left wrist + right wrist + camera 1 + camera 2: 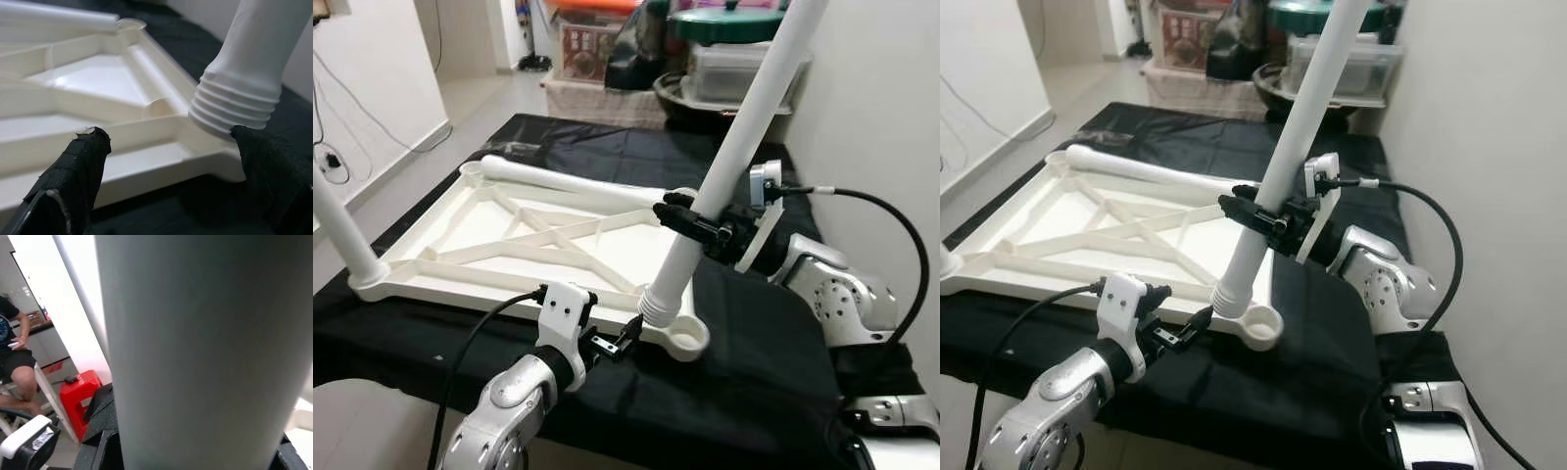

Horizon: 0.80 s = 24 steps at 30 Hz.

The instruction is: Building children table

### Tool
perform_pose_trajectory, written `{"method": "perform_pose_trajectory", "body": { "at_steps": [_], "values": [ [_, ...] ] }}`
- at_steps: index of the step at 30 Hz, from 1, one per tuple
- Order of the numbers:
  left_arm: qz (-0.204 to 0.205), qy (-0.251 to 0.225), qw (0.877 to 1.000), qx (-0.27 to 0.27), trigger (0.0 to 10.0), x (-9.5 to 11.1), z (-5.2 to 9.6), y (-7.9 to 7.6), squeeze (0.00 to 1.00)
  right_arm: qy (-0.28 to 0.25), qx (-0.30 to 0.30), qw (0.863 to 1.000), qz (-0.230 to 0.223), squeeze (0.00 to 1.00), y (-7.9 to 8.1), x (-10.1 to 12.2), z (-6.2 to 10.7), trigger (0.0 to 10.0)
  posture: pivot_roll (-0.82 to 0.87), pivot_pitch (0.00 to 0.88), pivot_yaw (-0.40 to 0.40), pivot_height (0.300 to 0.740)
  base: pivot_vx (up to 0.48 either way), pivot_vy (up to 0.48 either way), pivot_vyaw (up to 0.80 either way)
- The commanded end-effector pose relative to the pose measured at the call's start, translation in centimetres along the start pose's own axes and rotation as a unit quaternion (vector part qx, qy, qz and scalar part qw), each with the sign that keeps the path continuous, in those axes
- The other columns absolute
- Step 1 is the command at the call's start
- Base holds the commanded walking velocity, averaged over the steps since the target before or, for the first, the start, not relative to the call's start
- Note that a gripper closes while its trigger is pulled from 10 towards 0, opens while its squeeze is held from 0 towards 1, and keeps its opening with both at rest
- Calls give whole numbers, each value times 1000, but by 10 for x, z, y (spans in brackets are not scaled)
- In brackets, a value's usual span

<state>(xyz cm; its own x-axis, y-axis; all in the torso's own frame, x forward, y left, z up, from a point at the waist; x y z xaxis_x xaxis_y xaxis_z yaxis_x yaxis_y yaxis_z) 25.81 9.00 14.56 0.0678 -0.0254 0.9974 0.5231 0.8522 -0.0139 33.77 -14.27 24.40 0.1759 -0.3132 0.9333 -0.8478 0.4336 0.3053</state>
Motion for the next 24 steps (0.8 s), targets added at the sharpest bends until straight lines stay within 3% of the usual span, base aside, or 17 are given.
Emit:
{"method": "perform_pose_trajectory", "body": {
  "at_steps": [1,10,21,24],
  "values": [
    [-4,6,1000,1,10000,-1,2,0,0,-1,10,1000,7,0,3,2,-2,10000,99,110,-100,740,0,0,0],
    [1,16,1000,-12,10000,-1,4,-5,0,9,54,998,-5,0,8,0,5,10000,103,120,-95,740,0,0,0],
    [28,31,997,-66,10000,-1,12,-15,0,28,101,994,-11,0,17,-8,8,10000,108,133,-93,740,0,0,0],
    [37,49,992,-111,10000,-4,26,-17,0,29,118,992,-14,0,20,-10,6,10000,121,138,-100,740,0,0,0]
  ]
}}
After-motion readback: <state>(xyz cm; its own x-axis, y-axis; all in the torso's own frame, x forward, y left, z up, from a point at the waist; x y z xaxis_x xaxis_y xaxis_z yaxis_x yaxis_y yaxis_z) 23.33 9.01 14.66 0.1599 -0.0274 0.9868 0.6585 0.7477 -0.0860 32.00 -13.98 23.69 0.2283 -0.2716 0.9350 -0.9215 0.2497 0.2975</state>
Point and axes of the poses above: a point about 5 cm out from each wrist's last joint towards the gripper, its own z axis pointing back from the gripper into the wrist, its own x axis along the axis of the wrist's last joint, y = z × x, the point moved 1 cm from there along -z, pointing out of the wrist towards the gripper, and after that the axes turned 5 degrees about -z, right-handed, at the moved point
